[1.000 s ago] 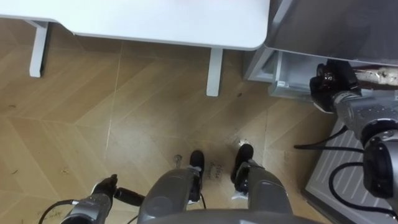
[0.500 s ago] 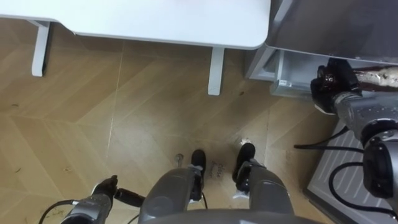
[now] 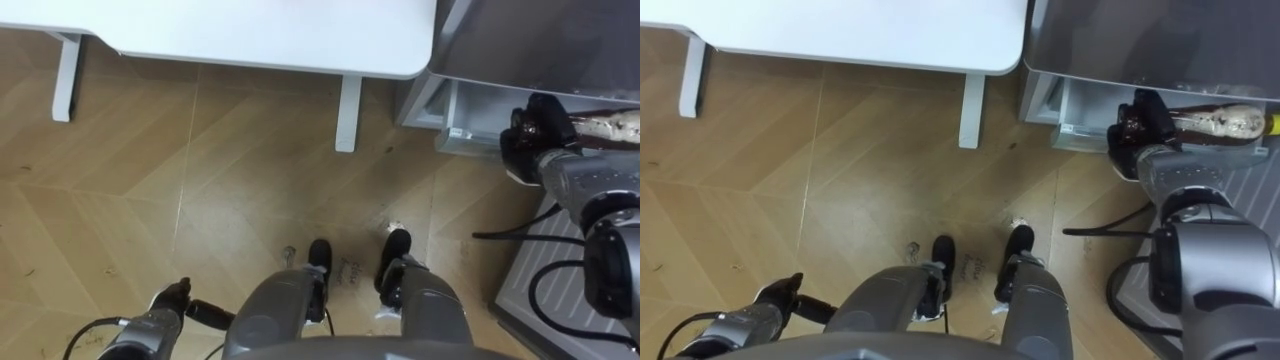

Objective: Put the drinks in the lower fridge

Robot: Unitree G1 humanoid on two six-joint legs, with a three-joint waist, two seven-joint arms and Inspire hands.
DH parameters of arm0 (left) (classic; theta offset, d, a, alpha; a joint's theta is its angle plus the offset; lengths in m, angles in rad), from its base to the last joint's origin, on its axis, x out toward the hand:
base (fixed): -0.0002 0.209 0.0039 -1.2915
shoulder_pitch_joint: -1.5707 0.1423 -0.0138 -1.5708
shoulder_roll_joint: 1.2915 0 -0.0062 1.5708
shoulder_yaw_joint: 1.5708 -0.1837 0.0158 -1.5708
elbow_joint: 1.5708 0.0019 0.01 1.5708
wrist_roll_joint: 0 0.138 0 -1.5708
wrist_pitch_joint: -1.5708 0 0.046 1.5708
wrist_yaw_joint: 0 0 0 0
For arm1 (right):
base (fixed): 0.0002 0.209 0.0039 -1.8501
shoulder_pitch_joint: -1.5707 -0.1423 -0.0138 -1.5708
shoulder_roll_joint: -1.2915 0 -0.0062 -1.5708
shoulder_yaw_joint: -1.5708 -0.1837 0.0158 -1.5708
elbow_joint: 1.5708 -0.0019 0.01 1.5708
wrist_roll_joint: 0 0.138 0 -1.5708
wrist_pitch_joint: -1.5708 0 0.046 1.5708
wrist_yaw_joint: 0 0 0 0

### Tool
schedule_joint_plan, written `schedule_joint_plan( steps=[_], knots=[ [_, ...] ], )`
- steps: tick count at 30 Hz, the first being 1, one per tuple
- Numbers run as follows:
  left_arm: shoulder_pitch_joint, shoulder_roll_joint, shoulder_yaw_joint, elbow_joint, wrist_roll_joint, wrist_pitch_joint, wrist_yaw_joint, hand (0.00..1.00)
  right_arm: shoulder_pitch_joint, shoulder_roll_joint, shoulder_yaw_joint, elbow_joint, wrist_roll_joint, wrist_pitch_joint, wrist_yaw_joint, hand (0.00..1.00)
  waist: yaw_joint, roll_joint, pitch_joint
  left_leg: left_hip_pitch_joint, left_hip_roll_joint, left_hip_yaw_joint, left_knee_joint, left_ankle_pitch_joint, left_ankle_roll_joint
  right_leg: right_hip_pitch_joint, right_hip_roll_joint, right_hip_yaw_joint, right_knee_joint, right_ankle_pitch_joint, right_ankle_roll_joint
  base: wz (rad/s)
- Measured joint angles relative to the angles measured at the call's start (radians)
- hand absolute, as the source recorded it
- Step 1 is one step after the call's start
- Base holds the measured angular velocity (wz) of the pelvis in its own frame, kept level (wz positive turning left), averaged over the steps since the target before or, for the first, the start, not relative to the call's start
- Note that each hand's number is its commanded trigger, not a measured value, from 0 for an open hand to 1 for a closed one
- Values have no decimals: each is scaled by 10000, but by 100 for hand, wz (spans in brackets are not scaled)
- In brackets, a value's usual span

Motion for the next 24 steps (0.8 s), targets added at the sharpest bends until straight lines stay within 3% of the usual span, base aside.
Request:
schedule_joint_plan(
  steps=[12,24],
  knots=[
    [0,0,18,14,16,0,-89,0,-1,-2,-65,-3,-31,-84,79,0,16,8,3,-5,0,-9,0,0,0,0,-3,1,-13,0,1,0],
    [15,0,8,19,16,-15,-262,0,-2,-131,-44,-78,-239,-208,918,0,0,-14,7,43,-9,-22,28,0,0,79,-10,-5,-17,5,6,0]
  ],
)
